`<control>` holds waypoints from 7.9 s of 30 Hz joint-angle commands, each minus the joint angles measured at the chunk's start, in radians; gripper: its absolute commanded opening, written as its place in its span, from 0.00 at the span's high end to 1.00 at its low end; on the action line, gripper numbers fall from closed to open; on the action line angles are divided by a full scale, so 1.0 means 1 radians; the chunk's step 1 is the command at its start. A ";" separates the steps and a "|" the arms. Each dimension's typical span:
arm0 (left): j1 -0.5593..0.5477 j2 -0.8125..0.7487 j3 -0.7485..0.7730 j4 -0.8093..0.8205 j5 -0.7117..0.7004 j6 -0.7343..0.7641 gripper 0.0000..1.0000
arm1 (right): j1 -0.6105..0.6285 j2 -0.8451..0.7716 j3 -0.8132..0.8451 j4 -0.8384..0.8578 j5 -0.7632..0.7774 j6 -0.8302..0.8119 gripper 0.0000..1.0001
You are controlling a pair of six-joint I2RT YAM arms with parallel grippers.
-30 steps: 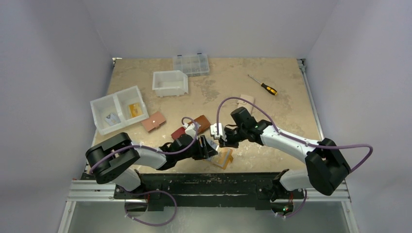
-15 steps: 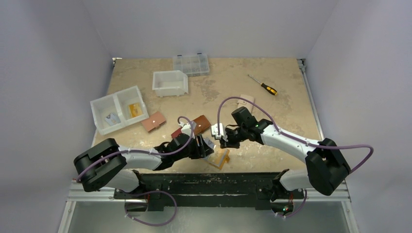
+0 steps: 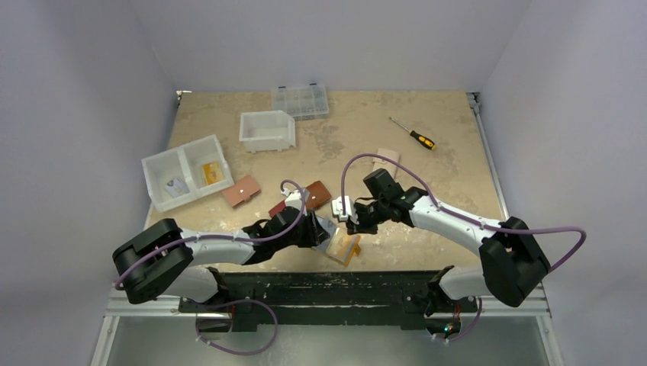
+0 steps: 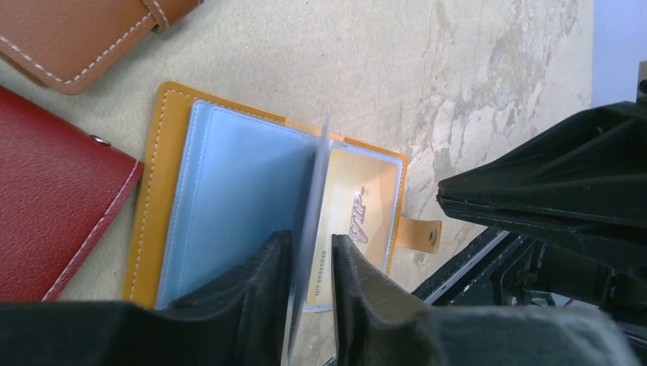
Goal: Take the credit cards out of the card holder
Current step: Remove the credit card from the card holder, then place the credit card in the storage box.
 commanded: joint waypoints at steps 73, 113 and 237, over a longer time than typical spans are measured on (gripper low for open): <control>-0.139 -0.008 -0.161 0.955 -0.046 0.158 1.00 | -0.279 0.077 0.071 0.256 -0.758 0.776 0.63; -0.105 -0.105 -0.304 0.907 -0.168 0.058 1.00 | -0.315 0.181 0.136 0.065 -0.568 0.597 1.00; -0.029 -0.276 -0.174 0.558 0.084 0.233 0.12 | -0.408 0.066 0.160 -0.112 -0.576 0.389 1.00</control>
